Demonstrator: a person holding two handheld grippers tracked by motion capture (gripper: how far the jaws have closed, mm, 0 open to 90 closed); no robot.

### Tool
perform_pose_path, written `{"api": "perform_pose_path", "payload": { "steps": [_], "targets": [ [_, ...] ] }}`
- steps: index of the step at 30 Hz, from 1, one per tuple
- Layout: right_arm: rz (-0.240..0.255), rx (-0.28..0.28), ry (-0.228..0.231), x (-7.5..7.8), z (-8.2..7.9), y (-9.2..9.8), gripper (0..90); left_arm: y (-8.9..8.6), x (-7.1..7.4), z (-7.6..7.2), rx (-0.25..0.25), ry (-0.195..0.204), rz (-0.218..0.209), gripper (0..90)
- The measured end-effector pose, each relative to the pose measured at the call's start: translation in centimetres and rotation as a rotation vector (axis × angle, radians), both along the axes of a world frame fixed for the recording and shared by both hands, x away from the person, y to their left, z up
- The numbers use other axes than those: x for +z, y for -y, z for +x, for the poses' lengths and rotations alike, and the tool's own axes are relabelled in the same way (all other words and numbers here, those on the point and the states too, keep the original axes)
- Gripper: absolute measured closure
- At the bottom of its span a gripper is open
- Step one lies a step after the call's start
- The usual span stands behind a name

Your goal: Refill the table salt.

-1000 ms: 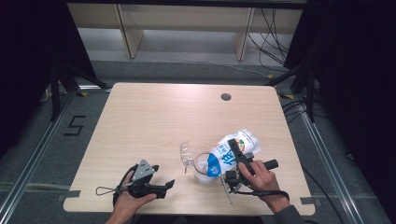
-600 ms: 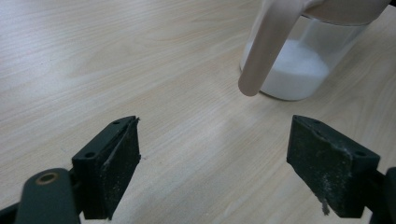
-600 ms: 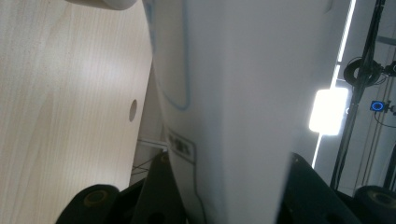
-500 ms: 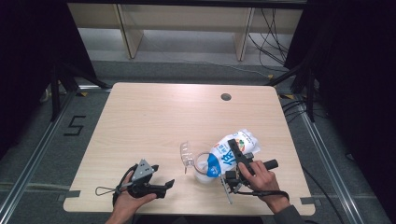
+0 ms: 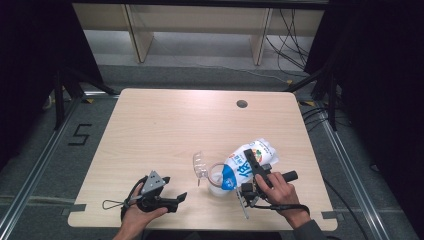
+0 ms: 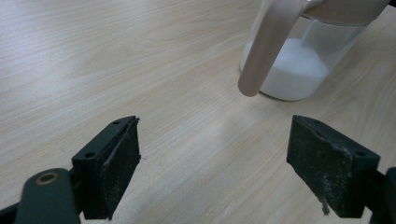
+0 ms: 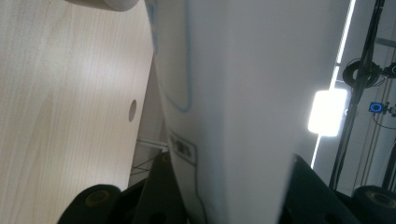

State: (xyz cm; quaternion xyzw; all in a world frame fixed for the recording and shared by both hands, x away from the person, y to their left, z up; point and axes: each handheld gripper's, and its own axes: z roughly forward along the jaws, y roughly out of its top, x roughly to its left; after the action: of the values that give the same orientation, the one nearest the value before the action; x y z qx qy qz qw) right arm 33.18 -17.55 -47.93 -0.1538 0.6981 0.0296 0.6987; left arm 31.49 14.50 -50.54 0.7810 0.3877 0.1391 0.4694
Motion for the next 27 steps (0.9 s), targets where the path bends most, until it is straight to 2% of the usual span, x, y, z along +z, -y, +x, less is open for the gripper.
{"api": "perform_pose_path", "payload": {
  "steps": [1,2,3,4,6,7,8,9,11,13,14,15,16,20,21,24,25,26,27],
  "targets": [
    [0.037,0.004,0.002,-0.32,0.03,0.12,75.7,0.00,0.00,0.00,0.000,0.000,0.000,16.7],
    [0.020,0.008,0.009,-0.21,0.03,0.10,75.7,0.00,0.01,0.01,0.000,0.000,0.001,16.7],
    [0.024,0.009,0.009,-0.25,0.03,0.08,75.7,0.01,0.01,0.00,-0.001,0.000,0.001,16.7],
    [0.009,-0.013,0.000,-0.15,-0.11,0.05,75.8,0.01,0.01,0.01,-0.001,0.000,0.002,16.7],
    [-0.030,-0.012,0.021,0.18,-0.25,-0.12,75.9,0.01,0.01,0.01,0.000,0.000,0.000,16.7],
    [-0.023,0.019,0.032,0.08,-0.02,-0.09,76.0,-0.01,0.03,0.01,0.000,-0.001,0.003,16.7],
    [-0.026,0.007,0.029,0.14,-0.10,-0.12,76.1,0.02,0.02,0.00,0.002,-0.002,-0.002,16.7],
    [-0.004,-0.016,0.012,-0.07,-0.21,-0.03,76.2,0.02,0.03,0.00,0.001,-0.003,-0.002,16.7],
    [-0.039,-0.011,0.024,0.25,-0.27,-0.14,76.4,-0.03,0.03,0.03,0.001,0.000,0.009,16.7],
    [-0.014,-0.026,0.011,0.02,-0.29,-0.04,76.5,-0.13,0.05,0.08,-0.002,0.001,0.028,16.7],
    [-0.031,-0.020,0.015,0.17,-0.29,-0.06,76.6,-0.13,0.06,0.07,-0.002,-0.001,0.026,16.7],
    [-0.044,0.005,0.031,0.26,-0.11,-0.09,76.6,0.03,0.03,0.00,0.001,-0.002,-0.004,16.7],
    [-0.029,0.000,0.027,0.19,-0.12,-0.06,76.7,0.03,0.02,0.00,0.003,0.000,-0.004,16.7],
    [-0.028,-0.002,0.022,0.13,-0.14,-0.04,76.9,0.03,0.03,-0.01,0.002,-0.001,-0.003,16.7],
    [-0.016,-0.029,0.014,0.04,-0.36,-0.01,76.9,0.03,0.03,0.00,0.002,-0.002,-0.002,16.7],
    [-0.037,0.017,0.035,0.23,-0.04,-0.05,77.1,-0.02,0.06,-0.01,0.000,-0.001,0.001,16.7],
    [-0.032,0.008,0.027,0.16,-0.09,0.00,77.1,-0.03,0.06,0.00,0.000,-0.002,0.000,16.7],
    [-0.005,-0.016,0.012,-0.01,-0.23,0.04,77.1,0.01,0.03,0.00,0.002,-0.002,-0.005,16.7],
    [0.000,-0.009,0.016,-0.05,-0.17,0.06,77.2,0.00,0.03,0.01,0.002,-0.002,-0.003,16.7]
  ]
}}
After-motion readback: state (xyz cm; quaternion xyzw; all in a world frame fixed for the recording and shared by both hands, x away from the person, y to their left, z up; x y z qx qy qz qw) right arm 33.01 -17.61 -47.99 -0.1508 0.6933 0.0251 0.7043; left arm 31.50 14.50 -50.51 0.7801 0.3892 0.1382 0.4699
